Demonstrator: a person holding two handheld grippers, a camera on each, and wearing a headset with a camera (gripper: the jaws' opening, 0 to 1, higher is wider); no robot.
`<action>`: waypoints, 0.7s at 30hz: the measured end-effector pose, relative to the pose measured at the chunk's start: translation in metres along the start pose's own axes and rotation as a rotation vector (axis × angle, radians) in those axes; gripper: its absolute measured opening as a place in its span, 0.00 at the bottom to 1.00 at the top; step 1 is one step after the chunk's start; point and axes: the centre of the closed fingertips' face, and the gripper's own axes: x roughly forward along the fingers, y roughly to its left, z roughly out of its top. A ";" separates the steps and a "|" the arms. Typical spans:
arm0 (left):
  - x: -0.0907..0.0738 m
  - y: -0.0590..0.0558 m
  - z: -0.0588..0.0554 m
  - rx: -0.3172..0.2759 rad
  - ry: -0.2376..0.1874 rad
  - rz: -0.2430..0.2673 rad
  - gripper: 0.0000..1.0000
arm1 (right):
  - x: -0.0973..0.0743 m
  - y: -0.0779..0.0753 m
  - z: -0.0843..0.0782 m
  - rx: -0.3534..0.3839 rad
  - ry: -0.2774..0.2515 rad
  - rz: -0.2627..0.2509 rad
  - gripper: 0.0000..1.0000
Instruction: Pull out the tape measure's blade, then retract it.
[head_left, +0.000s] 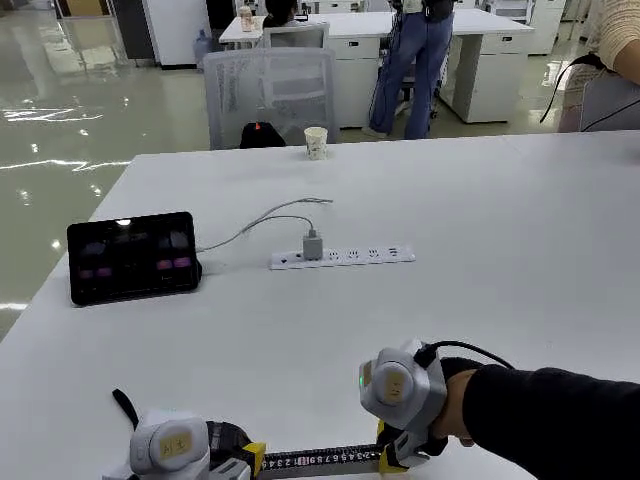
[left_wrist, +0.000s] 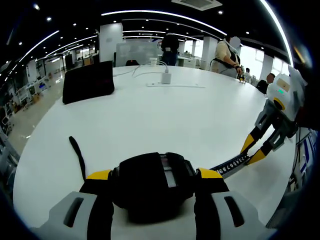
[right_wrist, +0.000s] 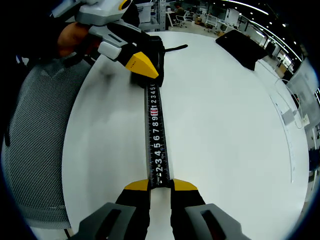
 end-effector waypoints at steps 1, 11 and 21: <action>0.000 0.000 0.000 0.000 0.001 0.000 0.60 | 0.000 0.000 0.000 -0.001 -0.004 0.001 0.12; 0.000 0.000 0.000 -0.003 0.002 -0.002 0.60 | 0.001 -0.001 0.005 0.000 -0.045 0.005 0.12; 0.001 0.001 -0.001 -0.007 0.004 -0.004 0.60 | 0.003 0.000 0.010 -0.008 -0.051 0.003 0.11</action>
